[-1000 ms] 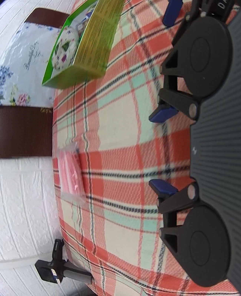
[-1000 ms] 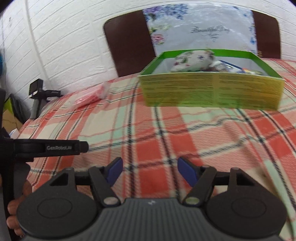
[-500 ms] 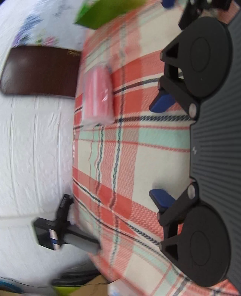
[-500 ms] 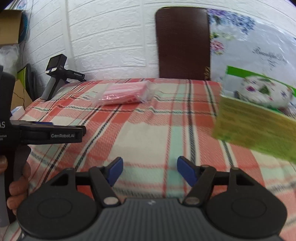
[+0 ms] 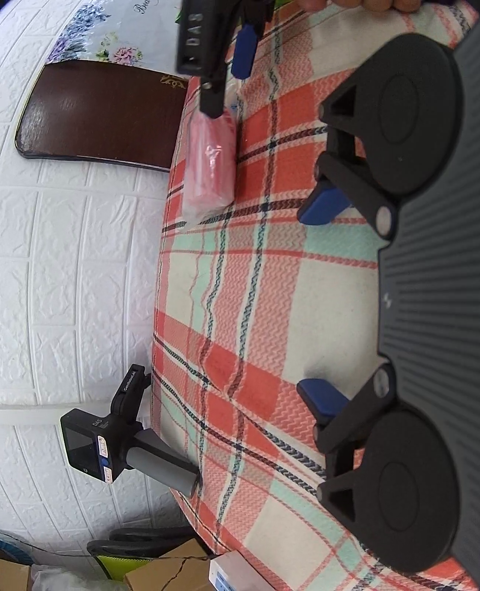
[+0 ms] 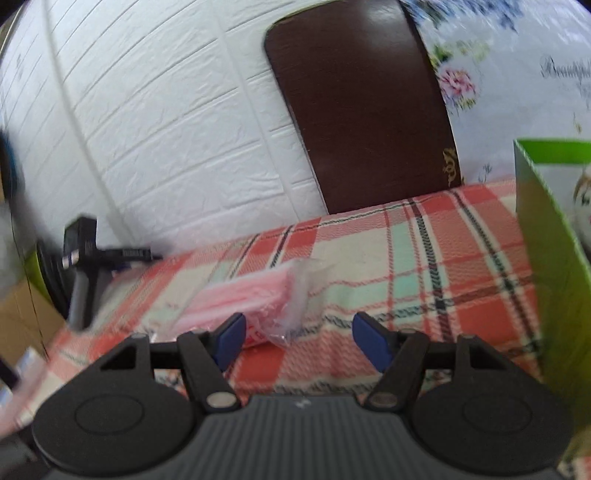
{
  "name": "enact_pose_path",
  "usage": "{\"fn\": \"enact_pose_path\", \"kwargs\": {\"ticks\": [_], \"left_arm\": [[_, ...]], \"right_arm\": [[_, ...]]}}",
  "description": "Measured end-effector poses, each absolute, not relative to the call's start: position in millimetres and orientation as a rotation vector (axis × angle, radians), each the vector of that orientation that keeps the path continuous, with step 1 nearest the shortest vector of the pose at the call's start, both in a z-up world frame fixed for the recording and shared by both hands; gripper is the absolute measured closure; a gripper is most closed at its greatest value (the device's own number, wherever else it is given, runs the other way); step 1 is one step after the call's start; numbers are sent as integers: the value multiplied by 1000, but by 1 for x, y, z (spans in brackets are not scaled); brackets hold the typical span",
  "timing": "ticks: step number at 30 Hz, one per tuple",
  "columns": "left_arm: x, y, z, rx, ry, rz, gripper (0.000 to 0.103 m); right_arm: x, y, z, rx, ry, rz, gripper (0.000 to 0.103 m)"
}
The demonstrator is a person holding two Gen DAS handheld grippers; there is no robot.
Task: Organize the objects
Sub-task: 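Move the right gripper to the pink item in the clear bag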
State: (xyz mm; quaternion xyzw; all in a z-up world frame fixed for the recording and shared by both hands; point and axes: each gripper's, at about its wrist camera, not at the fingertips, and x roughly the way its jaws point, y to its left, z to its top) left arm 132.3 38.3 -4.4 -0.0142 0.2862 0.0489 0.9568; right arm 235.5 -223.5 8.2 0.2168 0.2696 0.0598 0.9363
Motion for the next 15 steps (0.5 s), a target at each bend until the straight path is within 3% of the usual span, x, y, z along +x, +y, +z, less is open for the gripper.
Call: {"fn": "enact_pose_path", "kwargs": {"ticks": [6, 10, 15], "left_arm": [[132, 38, -5, -28, 578, 101, 12], [131, 38, -5, -34, 575, 100, 12], [131, 38, -5, -34, 575, 102, 12]], "right_arm": [[265, -219, 17, 559, 557, 176, 35], [260, -223, 27, 639, 492, 203, 17], [281, -196, 18, 517, 618, 138, 20]]}}
